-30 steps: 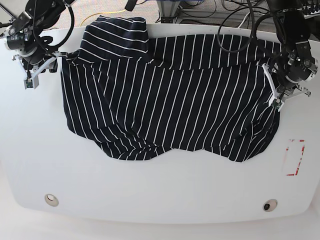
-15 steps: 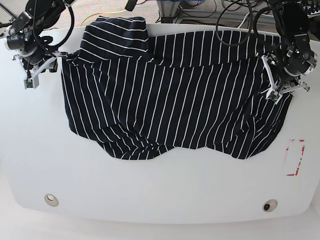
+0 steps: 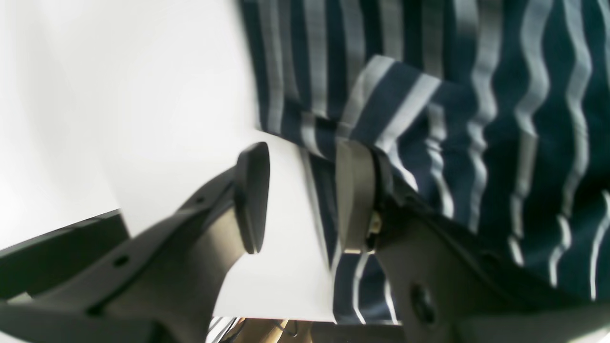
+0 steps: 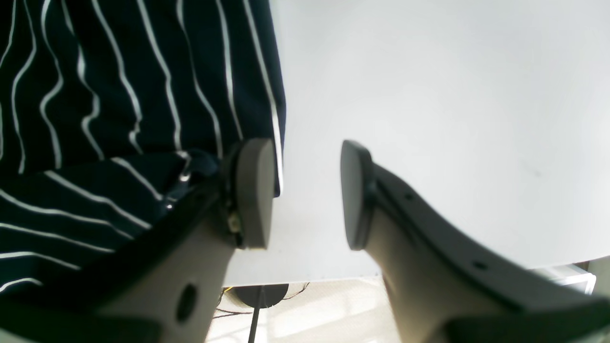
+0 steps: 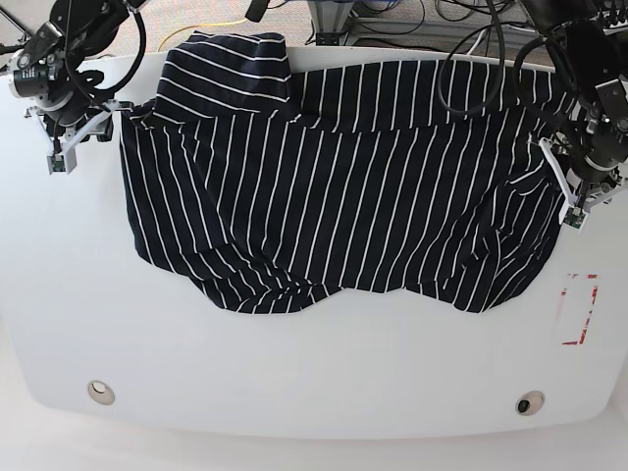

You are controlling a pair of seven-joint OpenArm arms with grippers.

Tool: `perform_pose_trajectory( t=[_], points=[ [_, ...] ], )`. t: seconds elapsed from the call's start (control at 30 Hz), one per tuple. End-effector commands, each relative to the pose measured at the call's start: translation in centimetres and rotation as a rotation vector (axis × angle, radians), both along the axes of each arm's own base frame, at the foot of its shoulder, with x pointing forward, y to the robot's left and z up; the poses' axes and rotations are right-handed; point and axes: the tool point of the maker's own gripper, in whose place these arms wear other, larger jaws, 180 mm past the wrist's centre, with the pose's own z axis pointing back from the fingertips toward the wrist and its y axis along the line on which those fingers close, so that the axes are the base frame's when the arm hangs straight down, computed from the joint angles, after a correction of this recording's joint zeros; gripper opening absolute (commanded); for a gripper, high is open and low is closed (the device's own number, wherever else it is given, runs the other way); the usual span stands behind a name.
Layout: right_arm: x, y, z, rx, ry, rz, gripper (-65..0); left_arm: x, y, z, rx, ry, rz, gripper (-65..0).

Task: Fold the T-shirt properly
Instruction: 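Reposition the left gripper along the shirt side and regrasp it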

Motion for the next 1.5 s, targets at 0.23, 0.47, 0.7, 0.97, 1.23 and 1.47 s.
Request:
perform_pose_trajectory(
  t=[0.23,0.47,0.7,0.97,1.23,1.47],
  points=[
    [0.8,-0.3,1.1,-0.019,-0.042,0.008,-42.5,1.8,-1.7,-0.7,0.030,0.096,-0.084,-28.3],
    [0.7,-0.3,1.0,-0.019,-0.038,0.008,-42.5,1.6,-1.7,-1.4,0.021,0.125,-0.078,-25.7],
    [0.6,-0.3,1.0,-0.017,-0.038,0.007,-42.5,0.7,-0.9,-4.1,-0.015,0.214,-0.049,-25.8],
    [0.7,-0.3,1.0,-0.017,-0.039,0.006,-42.5,0.4,-1.0,-4.3,-0.017,0.222,-0.050,-26.0],
    [0.7,-0.3,1.0,-0.017,-0.039,0.006,-42.5,0.6,-1.2,-4.4,-0.022,0.221,-0.052,-27.9],
    [0.6,-0.4,1.0,-0.018,-0.038,0.004,-42.5,0.8,-3.0,-5.0,-0.013,0.244,-0.118,-56.8]
  ],
)
